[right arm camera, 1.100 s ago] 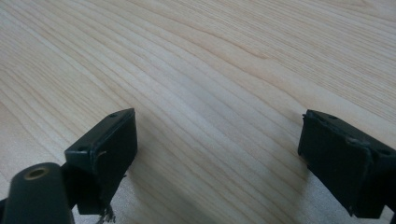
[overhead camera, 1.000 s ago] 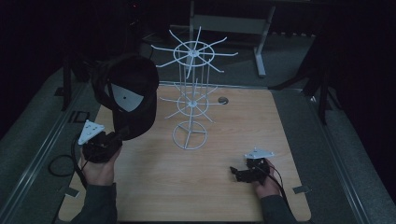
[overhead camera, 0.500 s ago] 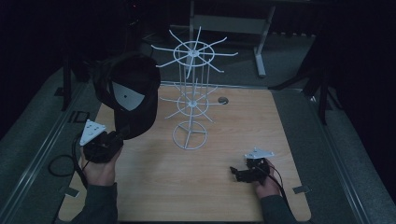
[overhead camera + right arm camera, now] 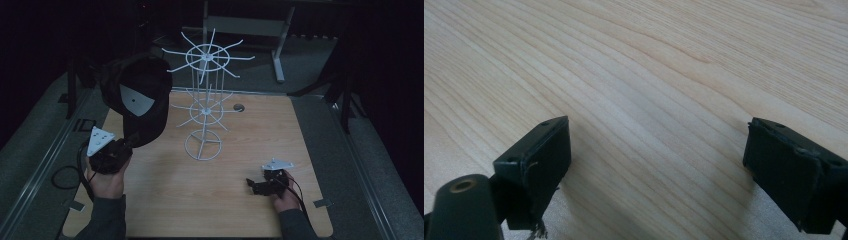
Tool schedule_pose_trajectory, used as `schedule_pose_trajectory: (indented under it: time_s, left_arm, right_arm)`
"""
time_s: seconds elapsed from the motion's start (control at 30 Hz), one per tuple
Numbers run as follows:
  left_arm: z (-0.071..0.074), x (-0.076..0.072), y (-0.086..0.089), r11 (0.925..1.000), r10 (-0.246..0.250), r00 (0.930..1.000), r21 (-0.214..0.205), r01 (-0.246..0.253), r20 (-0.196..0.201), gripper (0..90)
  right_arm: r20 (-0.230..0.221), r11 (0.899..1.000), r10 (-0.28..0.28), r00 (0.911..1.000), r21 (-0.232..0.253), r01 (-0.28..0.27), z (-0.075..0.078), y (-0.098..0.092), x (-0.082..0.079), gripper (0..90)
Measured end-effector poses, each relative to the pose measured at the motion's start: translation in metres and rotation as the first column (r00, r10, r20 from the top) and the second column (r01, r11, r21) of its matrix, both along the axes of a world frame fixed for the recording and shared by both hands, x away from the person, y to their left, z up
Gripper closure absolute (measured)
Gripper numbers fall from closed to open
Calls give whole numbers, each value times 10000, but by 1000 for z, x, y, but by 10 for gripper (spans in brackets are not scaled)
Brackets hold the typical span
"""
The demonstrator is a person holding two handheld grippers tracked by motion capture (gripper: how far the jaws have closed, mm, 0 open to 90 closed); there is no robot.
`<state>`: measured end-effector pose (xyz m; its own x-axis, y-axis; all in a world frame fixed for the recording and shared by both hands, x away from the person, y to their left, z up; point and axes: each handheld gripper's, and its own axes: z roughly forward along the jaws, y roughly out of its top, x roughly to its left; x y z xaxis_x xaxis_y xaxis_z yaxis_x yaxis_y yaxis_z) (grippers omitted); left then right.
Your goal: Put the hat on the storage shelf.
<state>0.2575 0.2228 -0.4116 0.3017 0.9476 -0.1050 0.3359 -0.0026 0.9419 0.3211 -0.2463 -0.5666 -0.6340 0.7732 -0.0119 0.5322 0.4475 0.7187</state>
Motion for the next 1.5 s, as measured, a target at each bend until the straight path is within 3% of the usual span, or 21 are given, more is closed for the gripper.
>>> schedule_pose_trajectory:
  time_s: [0.6, 1.5]
  left_arm:
    - [8, -3, -4, 9996, 191, 9986, 182, -200, 491, 862]
    - [18, -5, -8, 9988, 270, 9959, 390, -305, 860, 861]
  right_arm:
    - [1, 10000, -9, 10000, 6, 9, 0, 0, 0, 117]
    - [-8, 10000, -13, 10000, 4, 13, 0, 0, 0, 117]
